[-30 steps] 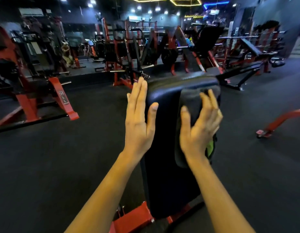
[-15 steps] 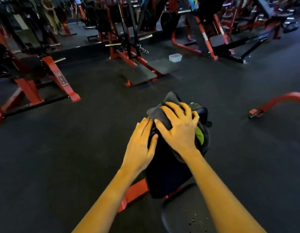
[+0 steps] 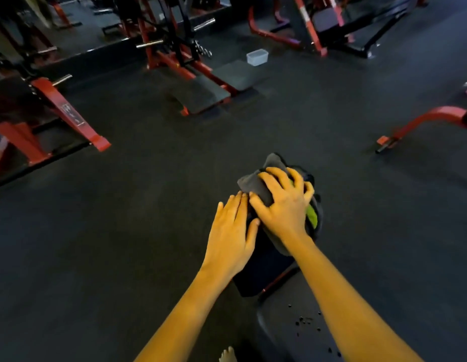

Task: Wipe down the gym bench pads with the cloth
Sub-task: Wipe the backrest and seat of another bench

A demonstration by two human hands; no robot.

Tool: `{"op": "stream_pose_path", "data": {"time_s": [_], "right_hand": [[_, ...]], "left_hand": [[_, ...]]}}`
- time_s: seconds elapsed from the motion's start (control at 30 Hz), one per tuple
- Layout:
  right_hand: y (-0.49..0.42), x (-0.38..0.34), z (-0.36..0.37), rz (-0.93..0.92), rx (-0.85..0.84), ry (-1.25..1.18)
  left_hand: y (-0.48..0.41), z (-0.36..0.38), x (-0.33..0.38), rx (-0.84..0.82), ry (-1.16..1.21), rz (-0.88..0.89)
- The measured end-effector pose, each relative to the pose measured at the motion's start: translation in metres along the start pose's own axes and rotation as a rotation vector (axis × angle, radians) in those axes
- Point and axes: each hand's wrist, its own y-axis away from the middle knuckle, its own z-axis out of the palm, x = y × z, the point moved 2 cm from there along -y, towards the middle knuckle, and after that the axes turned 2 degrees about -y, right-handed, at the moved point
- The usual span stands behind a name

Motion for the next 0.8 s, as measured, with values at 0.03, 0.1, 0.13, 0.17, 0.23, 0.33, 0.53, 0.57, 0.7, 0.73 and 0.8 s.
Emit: {"op": "stream_pose_path", "data": {"time_s": [0.03,0.1,0.13,0.17,0.23,0.33,0.53,0.57,0.7,0.73,0.8], "right_hand": [[-0.009,0.003,-0.002,0.059,0.014,-0.004],[-0.027,0.014,-0.006,0.24,-0.004,-0.017],[-0.036,0.025,-0.007,0.351,-0.036,-0.064],[-0.045,0.039,-0.009,0.491,-0.05,-0.137],[-0.056,0.059,-0.015,0.706,-0.055,-0.299],[-0.044,0.053,-0.015,0.596,-0.054,-0.236],[-0.048,0.062,-0.008,0.686,-0.027,-0.322],[-0.057,0.077,-0.006,0.784,-0.09,-0.44],[-0.064,0.128,0.012,1.004,-0.257,-0.739],[-0.057,0.139,0.018,1.047,-0.267,-0.78],[-0.036,0.155,0.036,1.087,-0.268,-0.854]], "left_hand": [[-0.003,0.001,0.001,-0.033,-0.024,0.02],[-0.015,0.004,0.004,-0.102,-0.068,0.082],[-0.021,0.005,0.006,-0.122,-0.094,0.113],[-0.027,0.007,0.009,-0.14,-0.117,0.154],[-0.04,0.012,0.016,-0.178,-0.14,0.223],[-0.054,0.019,0.025,-0.21,-0.168,0.291],[-0.073,0.031,0.034,-0.179,-0.238,0.311],[-0.08,0.035,0.037,-0.205,-0.242,0.327],[-0.108,0.048,0.058,-0.221,-0.374,0.356],[-0.115,0.056,0.067,-0.23,-0.439,0.383],[-0.127,0.07,0.08,-0.298,-0.584,0.472]]}}
